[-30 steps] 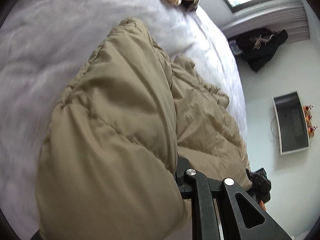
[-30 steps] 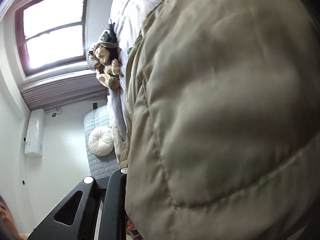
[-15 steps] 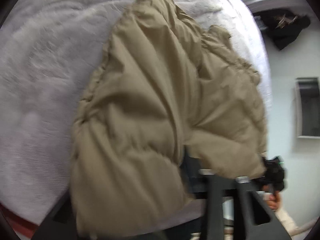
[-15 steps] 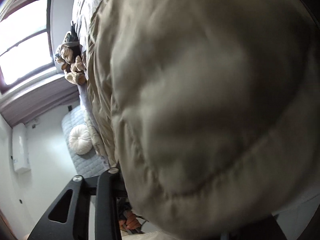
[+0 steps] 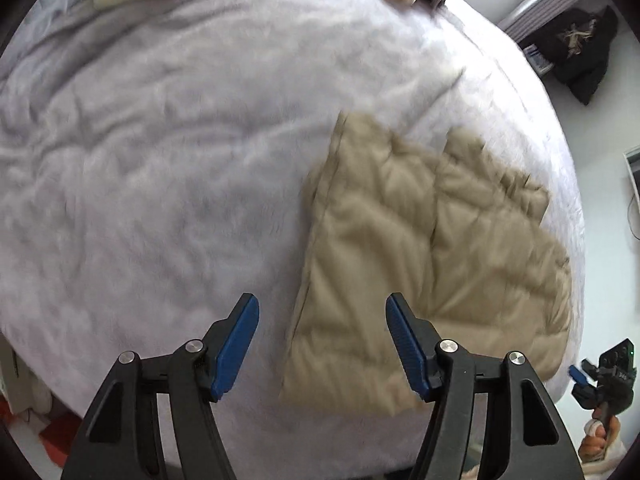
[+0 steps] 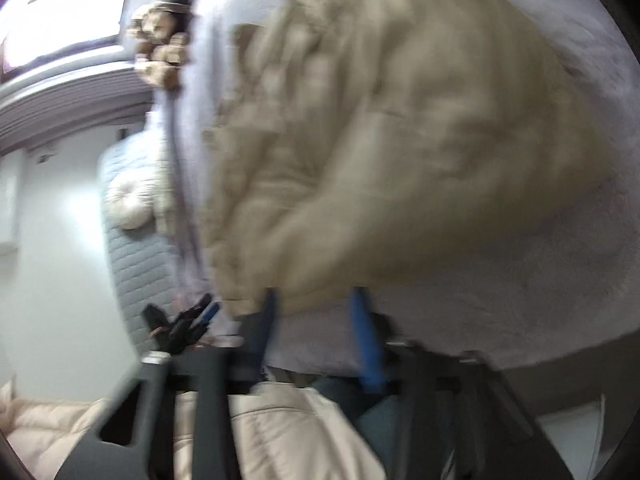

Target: Fold large clothes

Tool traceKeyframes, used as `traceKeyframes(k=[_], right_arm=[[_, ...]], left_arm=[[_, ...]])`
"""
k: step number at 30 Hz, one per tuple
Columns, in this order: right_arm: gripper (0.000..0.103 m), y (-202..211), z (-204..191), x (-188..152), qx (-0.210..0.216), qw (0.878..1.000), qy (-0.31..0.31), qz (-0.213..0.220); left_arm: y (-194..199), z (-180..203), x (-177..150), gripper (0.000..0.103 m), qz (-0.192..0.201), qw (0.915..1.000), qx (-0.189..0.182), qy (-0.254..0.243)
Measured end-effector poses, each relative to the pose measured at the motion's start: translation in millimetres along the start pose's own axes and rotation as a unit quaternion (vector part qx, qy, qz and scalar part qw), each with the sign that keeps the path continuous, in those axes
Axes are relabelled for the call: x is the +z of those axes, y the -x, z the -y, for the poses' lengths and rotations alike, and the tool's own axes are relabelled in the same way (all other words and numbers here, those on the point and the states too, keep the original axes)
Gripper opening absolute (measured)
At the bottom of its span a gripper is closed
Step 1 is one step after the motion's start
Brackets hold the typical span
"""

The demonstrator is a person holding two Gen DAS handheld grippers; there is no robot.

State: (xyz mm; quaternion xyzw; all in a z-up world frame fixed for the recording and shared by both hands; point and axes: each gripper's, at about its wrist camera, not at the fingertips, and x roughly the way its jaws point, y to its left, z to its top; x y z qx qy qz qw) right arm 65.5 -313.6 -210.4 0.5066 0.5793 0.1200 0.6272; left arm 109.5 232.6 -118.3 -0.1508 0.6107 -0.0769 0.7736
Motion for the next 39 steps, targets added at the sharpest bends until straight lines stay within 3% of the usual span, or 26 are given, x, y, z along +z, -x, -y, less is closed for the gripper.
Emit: traceKeyframes(k=[2,4,9,12,17,18,21,25,36,39], right_arm=[[0.024,6,-16,3,0.030,0.999,0.007,0.028],[0.024,7,-26,15,0.027,0.998,0.009,0.060],[0.024,-16,-30,60,-0.124,0.986,-0.004,0.116],[0.024,-35,-50,88,-0.164,0.976,0.029,0.143],[0.024,-76,-81,131,-0.216,0.961,0.081,0.150],[0.024,-58,-74,124,-0.225,0.959,0.085,0.148],[0.020,-67,-59,131,-0.265,0.950,0.096,0.136],[0.018,-76,-49,141,-0.277,0.947,0.094,0.130],[0.022,-64,-82,120,-0.315,0.934,0.109,0.127],[0.022,-61,-98,98,-0.310,0.933,0.122,0.137]], left_arm=[[-7,10,14,0.067,0.008,0.9998,-0.013,-0.013],[-20,24,19,0.067,0.004,0.9992,-0.017,-0.037],[-68,54,30,0.067,0.000,0.9972,0.003,-0.075],[-92,60,45,0.067,0.007,0.9968,0.037,-0.071],[-124,60,64,0.067,0.001,0.9971,0.050,-0.057],[-130,60,66,0.067,0.000,0.9969,0.053,-0.058],[-143,59,71,0.068,-0.003,0.9971,0.050,-0.057],[-150,61,79,0.068,-0.004,0.9972,0.051,-0.055],[-99,35,75,0.069,-0.016,0.9982,0.023,-0.052],[-92,19,69,0.088,-0.026,0.9987,-0.005,-0.044]])
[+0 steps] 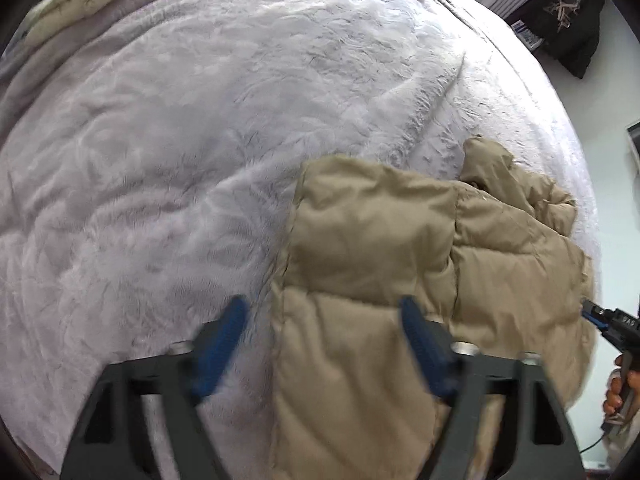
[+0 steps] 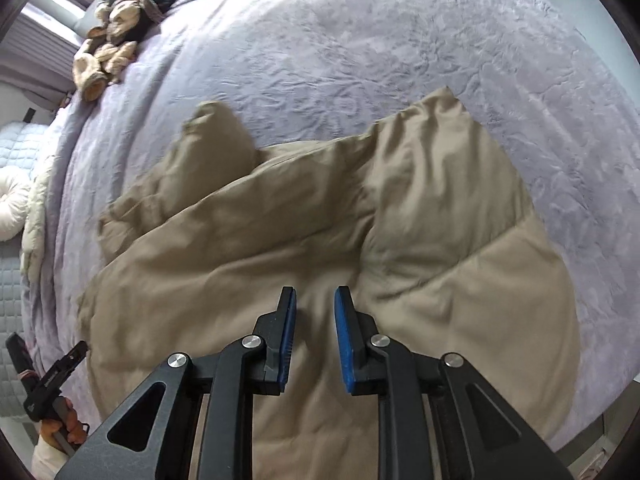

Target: Fold large clothes

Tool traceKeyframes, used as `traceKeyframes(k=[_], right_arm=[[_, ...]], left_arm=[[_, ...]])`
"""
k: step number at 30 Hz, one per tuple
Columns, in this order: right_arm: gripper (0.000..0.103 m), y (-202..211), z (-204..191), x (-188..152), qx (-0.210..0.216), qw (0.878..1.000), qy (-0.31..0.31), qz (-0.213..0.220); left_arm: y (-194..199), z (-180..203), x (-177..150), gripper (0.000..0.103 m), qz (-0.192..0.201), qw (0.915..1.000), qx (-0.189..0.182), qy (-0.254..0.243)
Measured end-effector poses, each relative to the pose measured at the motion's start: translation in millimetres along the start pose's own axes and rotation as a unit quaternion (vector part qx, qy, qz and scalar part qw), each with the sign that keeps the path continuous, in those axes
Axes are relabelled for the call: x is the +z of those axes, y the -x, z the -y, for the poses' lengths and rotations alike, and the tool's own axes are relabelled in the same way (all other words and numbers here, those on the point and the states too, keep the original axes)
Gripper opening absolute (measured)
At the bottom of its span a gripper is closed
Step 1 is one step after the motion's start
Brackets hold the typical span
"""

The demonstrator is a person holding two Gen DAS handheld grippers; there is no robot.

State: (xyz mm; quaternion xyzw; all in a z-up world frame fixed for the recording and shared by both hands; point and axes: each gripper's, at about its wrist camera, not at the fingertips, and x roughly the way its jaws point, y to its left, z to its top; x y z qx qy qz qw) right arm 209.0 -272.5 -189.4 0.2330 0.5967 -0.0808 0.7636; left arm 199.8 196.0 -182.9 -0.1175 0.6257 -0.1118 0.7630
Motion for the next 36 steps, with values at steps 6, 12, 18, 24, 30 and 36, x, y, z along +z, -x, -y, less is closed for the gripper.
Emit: traceKeyframes(k=[6,12,18,24,30,36], right_arm=[[0.022,10,-34,-35,0.002,0.999,0.036,0.002],[0.059,0,-56,-58,0.013,0.999,0.044,-0.020],[0.062,-8,-68,-69,0.004,0.997,0.068,-0.031],[0.063,-18,-64,-71,0.003,0.997,0.065,-0.040],[0.069,-24,-68,-72,0.003,0.996,0.073,-0.040],[0.047,9,-89,-82,-0.002,0.993,0.117,0.008]], left_arm=[[-2,-13,-13,0.088,-0.031,0.9991,-0.028,-0.009],[-24,-23,-12,0.088,-0.068,0.9934,-0.092,-0.010],[-63,-18,-13,0.088,-0.146,0.9680,-0.203,-0.023],[-83,0,-10,0.088,-0.179,0.9474,-0.264,-0.026],[-82,10,-12,0.045,-0.185,0.9398,-0.285,-0.040],[-65,12,-15,0.032,-0.177,0.9372,-0.298,-0.035]])
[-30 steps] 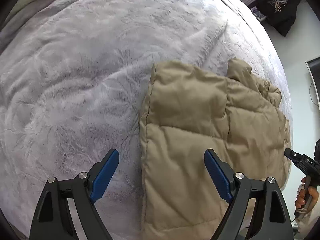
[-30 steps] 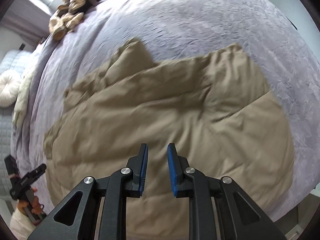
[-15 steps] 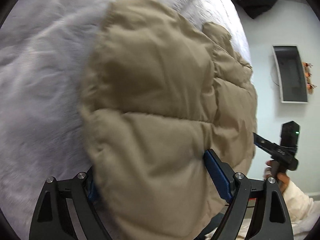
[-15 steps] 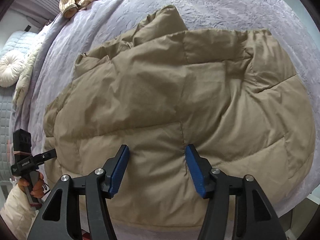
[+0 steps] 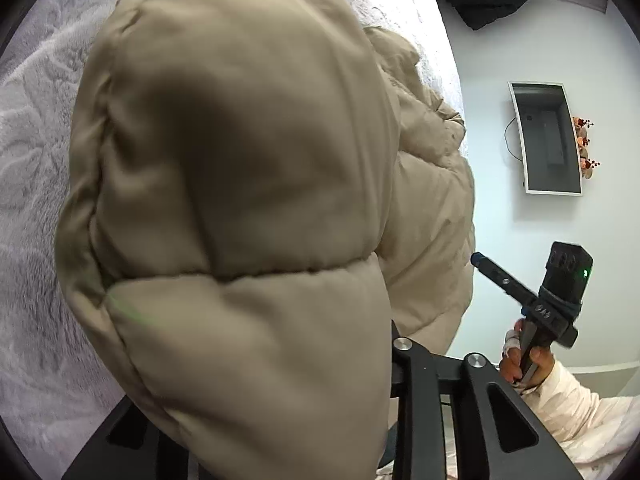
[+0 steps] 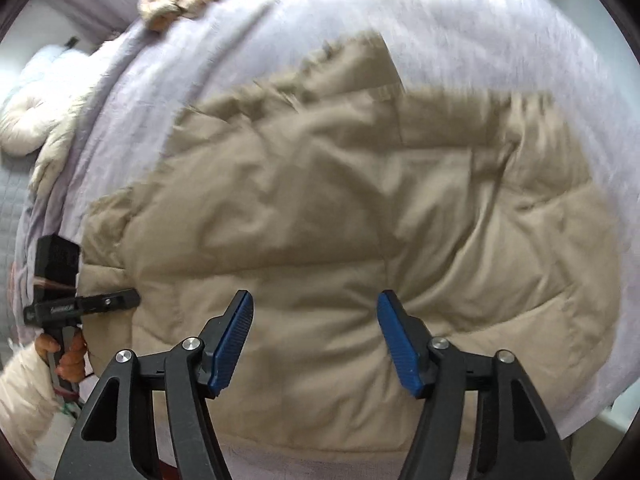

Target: Fold large clothes

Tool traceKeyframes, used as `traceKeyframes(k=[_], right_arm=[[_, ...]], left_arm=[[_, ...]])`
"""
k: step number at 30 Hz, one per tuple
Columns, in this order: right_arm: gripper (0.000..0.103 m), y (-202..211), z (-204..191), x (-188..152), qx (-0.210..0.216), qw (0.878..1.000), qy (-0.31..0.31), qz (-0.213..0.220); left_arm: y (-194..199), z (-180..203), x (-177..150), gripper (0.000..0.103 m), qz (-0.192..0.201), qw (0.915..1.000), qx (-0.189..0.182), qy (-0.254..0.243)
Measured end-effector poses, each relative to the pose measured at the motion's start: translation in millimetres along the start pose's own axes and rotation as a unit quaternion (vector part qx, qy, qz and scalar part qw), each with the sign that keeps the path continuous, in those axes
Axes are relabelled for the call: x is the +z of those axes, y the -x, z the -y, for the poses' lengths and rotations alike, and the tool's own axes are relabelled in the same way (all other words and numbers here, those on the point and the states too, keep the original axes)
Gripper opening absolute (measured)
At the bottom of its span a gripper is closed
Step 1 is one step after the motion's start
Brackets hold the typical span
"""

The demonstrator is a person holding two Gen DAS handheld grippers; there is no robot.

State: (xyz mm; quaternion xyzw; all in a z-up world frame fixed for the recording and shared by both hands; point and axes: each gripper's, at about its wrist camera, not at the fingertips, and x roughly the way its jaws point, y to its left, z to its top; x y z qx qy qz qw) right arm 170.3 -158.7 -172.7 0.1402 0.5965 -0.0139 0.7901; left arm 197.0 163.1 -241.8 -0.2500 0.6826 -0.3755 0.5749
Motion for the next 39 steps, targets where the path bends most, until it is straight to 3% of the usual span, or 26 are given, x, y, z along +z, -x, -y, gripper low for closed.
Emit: traceKeyframes(k=[2,3,9,13,18,23,29,33,37,39], right_arm=[[0.016,6,-12,-6,0.001,0.999,0.029,0.013],[0.013,3,-16,-9,0.000,0.999,0.039,0.012],[0.009,-43,-3,-8,0.008,1.000,0.024,-0.002],[0.009,-64,12,-4,0.054,0.998,0.003,-0.014],[0.007,-76,42,-3,0.132,0.989,-0.052,-0.028],[0.005,-86,74,-8,0.214,0.970,-0.109,-0.039],[0.004,-93,107,-10,0.291,0.938,-0.173,-0.073],[0.004,-61,140,-16,0.305,0.932,-0.188,-0.061],[0.008,-11,196,-33,0.293,0.931,-0.217,-0.014],[0.018,7,223,-45,0.288,0.928,-0.236,0.002]], left_arm=[[5,8,-3,0.029,0.002,1.0000,-0.003,0.000],[10,16,-5,0.029,0.005,1.0000,-0.006,0.000],[36,73,-17,0.029,0.020,0.9984,-0.053,-0.006],[33,146,-23,0.029,0.021,0.9975,-0.053,-0.041],[-12,251,-28,0.029,0.000,0.9950,0.012,-0.099],[-64,318,-33,0.029,-0.010,0.9899,0.087,-0.112],[-95,351,-34,0.030,-0.008,0.9847,0.130,-0.116],[-118,363,-43,0.031,-0.017,0.9796,0.164,-0.116],[-160,383,-38,0.069,-0.025,0.9800,0.157,-0.119],[-185,389,-39,0.077,-0.038,0.9762,0.160,-0.141]])
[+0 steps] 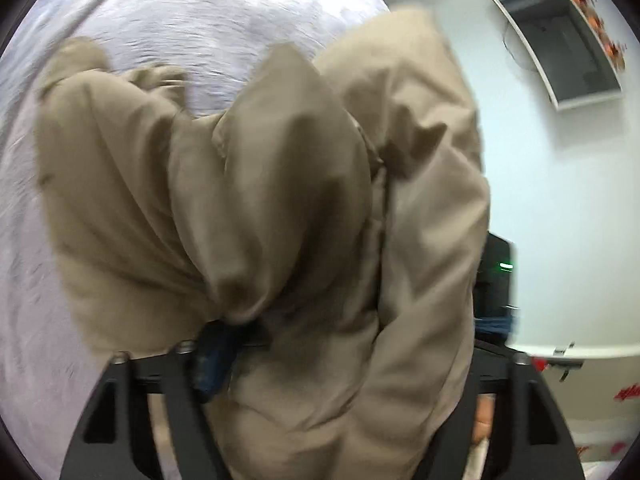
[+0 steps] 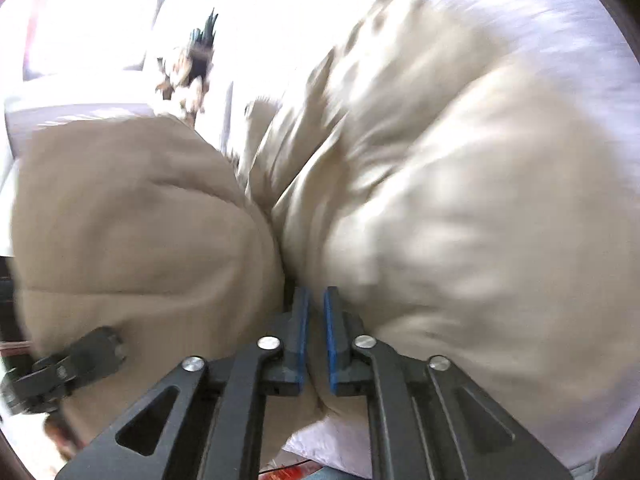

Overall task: Fold large clothes
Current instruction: 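Roll the bundle over with the left gripper while the right gripper holds the hood end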

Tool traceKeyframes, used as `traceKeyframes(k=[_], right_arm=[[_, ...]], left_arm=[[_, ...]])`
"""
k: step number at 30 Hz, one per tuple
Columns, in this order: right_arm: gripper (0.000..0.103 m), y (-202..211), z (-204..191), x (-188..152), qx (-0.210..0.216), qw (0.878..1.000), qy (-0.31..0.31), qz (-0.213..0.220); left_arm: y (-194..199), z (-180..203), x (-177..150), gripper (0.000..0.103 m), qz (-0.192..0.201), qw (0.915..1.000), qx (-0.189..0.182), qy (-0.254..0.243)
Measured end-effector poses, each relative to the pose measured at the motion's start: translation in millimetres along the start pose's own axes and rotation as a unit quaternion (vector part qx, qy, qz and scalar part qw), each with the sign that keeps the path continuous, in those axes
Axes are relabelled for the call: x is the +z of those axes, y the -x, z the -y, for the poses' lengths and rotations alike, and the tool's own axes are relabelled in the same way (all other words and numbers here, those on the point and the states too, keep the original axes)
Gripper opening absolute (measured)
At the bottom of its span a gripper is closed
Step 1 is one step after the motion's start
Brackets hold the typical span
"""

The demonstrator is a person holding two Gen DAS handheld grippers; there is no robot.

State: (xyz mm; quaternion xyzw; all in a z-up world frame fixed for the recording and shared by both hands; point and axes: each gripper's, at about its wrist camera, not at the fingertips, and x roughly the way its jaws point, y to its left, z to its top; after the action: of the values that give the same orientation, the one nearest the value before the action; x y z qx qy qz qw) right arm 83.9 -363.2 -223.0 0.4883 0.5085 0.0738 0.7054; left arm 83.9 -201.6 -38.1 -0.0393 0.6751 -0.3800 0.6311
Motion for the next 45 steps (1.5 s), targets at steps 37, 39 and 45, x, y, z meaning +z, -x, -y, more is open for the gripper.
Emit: traceKeyframes(k=[37,39,45], right_arm=[[0.017,63,83,-55,-0.095,0.995,-0.023,0.031],[0.017,57,87,-50,-0.096,0.995,-0.020,0.022],[0.027,93,57,-37,-0.012,0.999,0.024,-0.020]], left_arm=[[11,-64,43,0.090,0.155,0.9725,0.171,0.035],[-6,-81,44,0.090,0.143,0.9783,0.135,0.065],[-31,-81,37,0.090,0.156,0.9773,0.129,0.064]])
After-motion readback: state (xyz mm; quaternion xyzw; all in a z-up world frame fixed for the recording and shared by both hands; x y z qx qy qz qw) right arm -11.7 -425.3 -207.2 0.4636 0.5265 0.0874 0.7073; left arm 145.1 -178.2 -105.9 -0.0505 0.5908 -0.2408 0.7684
